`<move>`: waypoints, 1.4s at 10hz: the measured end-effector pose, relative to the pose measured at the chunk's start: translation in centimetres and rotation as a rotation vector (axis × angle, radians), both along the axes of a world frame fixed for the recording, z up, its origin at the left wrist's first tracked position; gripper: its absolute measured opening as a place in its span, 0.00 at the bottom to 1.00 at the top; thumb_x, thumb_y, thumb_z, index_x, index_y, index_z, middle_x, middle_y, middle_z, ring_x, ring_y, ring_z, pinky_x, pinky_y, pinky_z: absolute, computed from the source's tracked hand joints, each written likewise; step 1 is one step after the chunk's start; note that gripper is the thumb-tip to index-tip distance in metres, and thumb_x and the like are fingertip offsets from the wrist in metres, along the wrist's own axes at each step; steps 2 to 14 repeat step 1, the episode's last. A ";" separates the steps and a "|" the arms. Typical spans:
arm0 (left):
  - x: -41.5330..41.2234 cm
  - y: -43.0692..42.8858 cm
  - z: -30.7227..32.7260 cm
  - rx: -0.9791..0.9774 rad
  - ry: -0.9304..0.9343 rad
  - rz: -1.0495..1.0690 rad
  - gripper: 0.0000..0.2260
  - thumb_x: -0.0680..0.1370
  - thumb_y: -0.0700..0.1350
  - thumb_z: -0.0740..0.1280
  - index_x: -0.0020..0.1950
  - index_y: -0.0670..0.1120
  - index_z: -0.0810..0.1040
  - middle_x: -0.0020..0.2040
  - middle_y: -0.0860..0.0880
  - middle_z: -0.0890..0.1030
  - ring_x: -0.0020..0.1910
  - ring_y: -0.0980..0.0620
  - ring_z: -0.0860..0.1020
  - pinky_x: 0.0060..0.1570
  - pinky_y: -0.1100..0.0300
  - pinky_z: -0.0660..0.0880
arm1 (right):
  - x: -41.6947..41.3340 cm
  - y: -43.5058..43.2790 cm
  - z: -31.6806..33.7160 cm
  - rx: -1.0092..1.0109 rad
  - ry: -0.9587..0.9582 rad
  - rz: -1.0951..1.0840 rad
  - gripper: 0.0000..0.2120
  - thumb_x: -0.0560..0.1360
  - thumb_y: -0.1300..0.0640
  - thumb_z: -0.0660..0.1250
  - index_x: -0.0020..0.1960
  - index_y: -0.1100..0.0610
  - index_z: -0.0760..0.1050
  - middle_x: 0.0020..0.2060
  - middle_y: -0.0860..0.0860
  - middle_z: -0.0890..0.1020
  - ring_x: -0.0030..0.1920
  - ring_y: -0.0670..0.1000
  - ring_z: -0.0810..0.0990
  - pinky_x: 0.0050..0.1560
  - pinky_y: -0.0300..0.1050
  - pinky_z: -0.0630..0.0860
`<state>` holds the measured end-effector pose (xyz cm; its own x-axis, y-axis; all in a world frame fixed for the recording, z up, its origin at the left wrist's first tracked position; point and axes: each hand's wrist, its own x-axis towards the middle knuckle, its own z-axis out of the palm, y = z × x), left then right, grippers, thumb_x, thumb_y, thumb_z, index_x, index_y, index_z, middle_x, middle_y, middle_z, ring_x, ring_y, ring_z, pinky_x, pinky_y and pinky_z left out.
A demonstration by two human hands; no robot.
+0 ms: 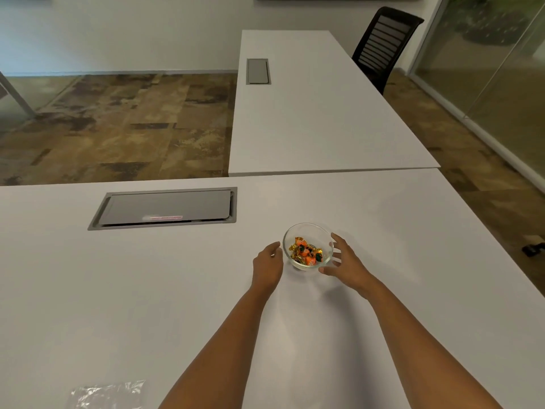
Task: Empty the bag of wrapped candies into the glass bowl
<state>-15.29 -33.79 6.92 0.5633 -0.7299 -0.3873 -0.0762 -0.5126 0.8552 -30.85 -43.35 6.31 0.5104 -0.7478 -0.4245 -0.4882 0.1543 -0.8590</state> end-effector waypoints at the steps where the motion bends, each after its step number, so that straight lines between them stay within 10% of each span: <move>1: 0.7 1.6 0.3 -0.010 -0.054 -0.001 0.18 0.82 0.44 0.54 0.71 0.43 0.68 0.71 0.44 0.71 0.71 0.46 0.68 0.71 0.53 0.64 | -0.2 1.7 0.5 -0.050 0.008 -0.062 0.39 0.72 0.65 0.70 0.75 0.52 0.53 0.73 0.56 0.61 0.71 0.58 0.64 0.69 0.53 0.67; 14: 0.7 1.6 0.3 -0.010 -0.054 -0.001 0.18 0.82 0.44 0.54 0.71 0.43 0.68 0.71 0.44 0.71 0.71 0.46 0.68 0.71 0.53 0.64 | -0.2 1.7 0.5 -0.050 0.008 -0.062 0.39 0.72 0.65 0.70 0.75 0.52 0.53 0.73 0.56 0.61 0.71 0.58 0.64 0.69 0.53 0.67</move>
